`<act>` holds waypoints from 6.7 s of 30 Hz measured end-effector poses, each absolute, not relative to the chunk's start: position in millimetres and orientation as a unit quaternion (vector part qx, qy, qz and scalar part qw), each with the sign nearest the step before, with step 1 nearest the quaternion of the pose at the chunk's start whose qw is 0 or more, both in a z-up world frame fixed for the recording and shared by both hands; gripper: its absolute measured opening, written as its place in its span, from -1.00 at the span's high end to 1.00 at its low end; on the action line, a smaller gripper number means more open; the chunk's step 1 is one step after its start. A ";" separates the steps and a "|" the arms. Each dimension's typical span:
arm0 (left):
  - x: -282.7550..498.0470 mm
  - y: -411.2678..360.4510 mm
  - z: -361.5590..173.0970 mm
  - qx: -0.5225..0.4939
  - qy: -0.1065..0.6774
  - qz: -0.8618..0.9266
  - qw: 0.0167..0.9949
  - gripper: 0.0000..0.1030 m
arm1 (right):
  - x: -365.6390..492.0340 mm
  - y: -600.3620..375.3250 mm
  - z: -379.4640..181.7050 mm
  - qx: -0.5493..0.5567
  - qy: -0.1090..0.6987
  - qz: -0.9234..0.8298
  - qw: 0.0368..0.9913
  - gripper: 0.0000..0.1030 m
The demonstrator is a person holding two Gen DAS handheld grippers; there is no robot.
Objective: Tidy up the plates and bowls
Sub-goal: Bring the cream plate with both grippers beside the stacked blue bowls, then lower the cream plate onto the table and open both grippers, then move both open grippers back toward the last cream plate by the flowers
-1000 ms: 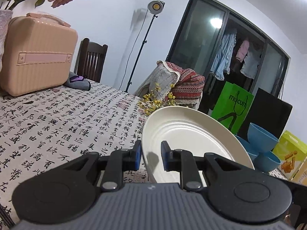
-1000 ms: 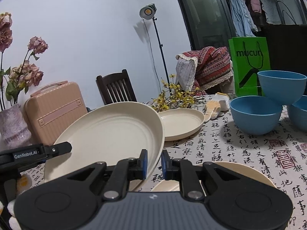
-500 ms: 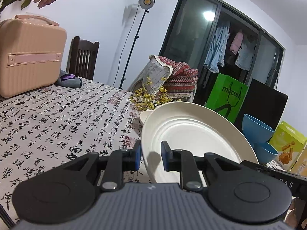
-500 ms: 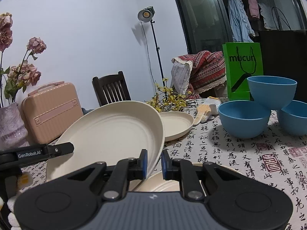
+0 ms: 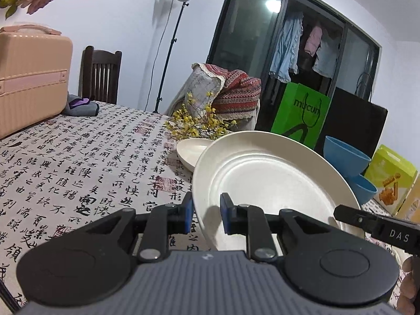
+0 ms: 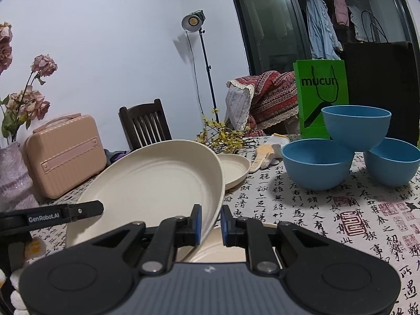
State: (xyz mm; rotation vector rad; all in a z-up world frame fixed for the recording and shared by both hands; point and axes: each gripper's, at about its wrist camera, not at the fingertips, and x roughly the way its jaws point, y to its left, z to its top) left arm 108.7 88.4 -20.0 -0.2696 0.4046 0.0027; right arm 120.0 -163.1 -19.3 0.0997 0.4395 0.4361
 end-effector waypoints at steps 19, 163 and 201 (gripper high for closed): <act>115.5 65.0 -22.8 -0.114 0.219 -0.014 0.969 0.59 | 118.7 -193.1 -22.5 0.076 0.220 0.204 0.951 0.72; 108.3 73.4 -62.1 -0.065 0.157 0.051 0.984 -1.00 | 125.9 -263.3 -78.4 0.116 0.179 0.158 0.964 -1.00; 132.5 119.1 15.3 -0.112 0.157 0.030 0.981 -1.00 | 161.9 -247.8 -17.9 0.114 0.210 0.184 0.953 -1.00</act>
